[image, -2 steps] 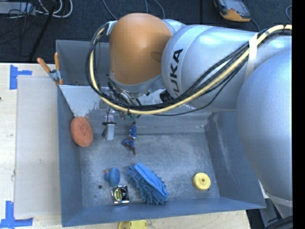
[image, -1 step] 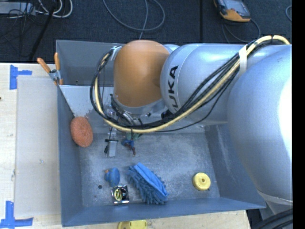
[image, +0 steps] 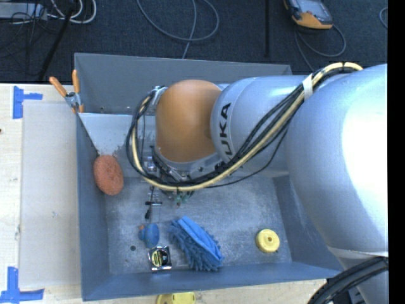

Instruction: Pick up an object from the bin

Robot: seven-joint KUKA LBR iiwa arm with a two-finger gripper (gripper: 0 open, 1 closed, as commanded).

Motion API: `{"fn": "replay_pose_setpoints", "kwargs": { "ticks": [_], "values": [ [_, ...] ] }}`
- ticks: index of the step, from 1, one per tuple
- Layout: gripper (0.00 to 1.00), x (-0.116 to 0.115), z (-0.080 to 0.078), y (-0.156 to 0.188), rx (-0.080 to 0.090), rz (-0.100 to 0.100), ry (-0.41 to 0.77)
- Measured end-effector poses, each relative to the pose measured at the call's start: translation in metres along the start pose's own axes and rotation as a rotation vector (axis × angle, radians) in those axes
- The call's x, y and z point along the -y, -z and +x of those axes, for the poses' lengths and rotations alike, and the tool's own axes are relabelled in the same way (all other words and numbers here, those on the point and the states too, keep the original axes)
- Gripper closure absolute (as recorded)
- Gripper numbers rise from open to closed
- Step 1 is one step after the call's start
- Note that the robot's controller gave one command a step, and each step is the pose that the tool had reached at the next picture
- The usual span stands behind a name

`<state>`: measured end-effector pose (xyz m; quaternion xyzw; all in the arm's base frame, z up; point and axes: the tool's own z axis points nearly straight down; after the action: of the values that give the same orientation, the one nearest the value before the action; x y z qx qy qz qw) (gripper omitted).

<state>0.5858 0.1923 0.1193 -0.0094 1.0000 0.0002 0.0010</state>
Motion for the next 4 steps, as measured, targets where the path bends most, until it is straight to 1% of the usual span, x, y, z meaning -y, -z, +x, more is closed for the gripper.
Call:
{"fn": "replay_pose_setpoints", "kwargs": {
  "ticks": [1, 2, 3, 4],
  "values": [
    [0.0, 0.043, 0.024, -0.031, -0.004, 0.0, -0.066],
    [0.0, 0.052, 0.028, -0.032, -0.007, 0.002, -0.104],
    [0.0, 0.053, 0.03, -0.018, -0.004, 0.002, -0.048],
    [0.0, 0.064, 0.071, -0.035, 0.001, -0.001, -0.114]
  ]
}}
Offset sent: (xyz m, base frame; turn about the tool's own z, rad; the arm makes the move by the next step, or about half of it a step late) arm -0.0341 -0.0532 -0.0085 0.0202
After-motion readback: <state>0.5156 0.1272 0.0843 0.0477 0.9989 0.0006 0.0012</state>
